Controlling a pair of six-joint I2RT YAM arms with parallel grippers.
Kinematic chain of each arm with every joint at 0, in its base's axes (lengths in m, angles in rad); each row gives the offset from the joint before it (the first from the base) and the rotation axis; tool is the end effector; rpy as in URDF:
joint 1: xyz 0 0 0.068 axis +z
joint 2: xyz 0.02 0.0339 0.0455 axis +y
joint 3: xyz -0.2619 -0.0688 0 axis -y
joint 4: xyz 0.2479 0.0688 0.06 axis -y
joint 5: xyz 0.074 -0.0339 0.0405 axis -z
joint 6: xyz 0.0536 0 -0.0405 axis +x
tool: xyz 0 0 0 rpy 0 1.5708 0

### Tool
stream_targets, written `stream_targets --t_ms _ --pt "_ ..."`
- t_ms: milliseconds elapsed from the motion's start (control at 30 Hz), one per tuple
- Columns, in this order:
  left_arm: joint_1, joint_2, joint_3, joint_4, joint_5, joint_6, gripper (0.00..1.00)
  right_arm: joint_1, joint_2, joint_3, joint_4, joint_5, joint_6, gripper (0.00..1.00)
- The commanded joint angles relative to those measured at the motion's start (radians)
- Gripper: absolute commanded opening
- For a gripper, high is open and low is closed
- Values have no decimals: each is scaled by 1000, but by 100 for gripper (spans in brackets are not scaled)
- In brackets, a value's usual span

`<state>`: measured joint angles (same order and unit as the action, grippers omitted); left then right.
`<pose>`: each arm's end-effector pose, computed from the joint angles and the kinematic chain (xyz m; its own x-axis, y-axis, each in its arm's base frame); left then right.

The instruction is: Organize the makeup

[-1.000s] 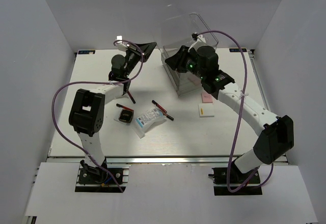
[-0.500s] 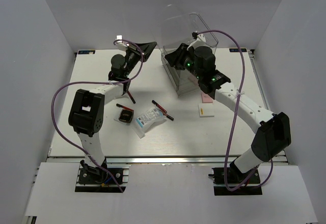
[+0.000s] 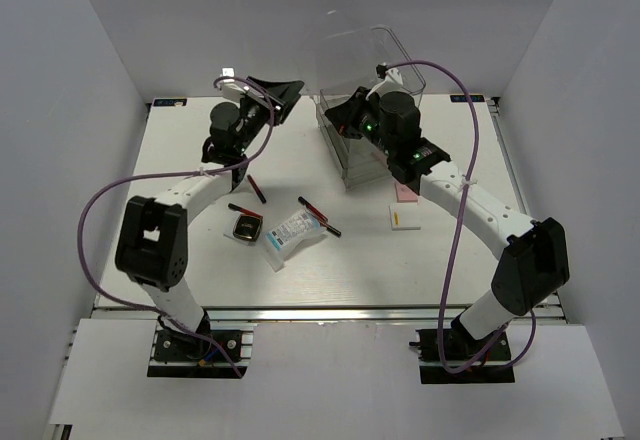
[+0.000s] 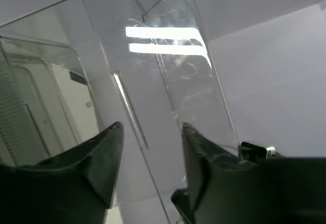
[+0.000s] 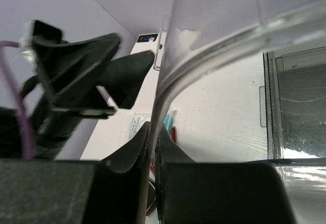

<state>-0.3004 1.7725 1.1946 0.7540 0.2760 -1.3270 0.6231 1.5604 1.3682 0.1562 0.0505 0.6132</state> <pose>0.4126 -0.1431 0.3069 -0.4846 -0.8274 -0.2840 0.2930 0.1524 -0.9439 0.3260 0.2309 0.3823 -0.3357 0.4665 -0.8183 -0.4263 0.6994 0.5736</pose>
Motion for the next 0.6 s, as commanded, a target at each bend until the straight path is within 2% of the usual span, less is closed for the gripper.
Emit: stream_targets --t_ms 0,100,200,267,333,400,433,467,567 --pt "6 -172 -44 -198 -89 164 65 4 -40 19 161 15 -44 2" --pt "20 -267 -75 -333 -136 224 66 3 -45 11 174 15 -44 1" --pt "41 -334 -76 -583 -216 313 68 4 -59 5 187 14 -43 0" --pt "78 -350 -61 -840 -301 330 68 4 -68 2 200 9 -43 0" --pt "110 -349 -59 -1043 -346 331 69 4 -77 2 206 9 -43 0" --pt "156 -329 -59 -1146 -392 336 71 3 -82 2 213 8 -43 0" --pt "184 -317 -56 -1236 -406 333 76 4 -85 2 213 6 -46 0" --pt "199 -299 -35 -1293 -447 316 83 3 -86 0 215 6 -46 0" --pt "254 -225 -10 -1413 -449 240 85 3 -91 -6 215 5 -50 0"
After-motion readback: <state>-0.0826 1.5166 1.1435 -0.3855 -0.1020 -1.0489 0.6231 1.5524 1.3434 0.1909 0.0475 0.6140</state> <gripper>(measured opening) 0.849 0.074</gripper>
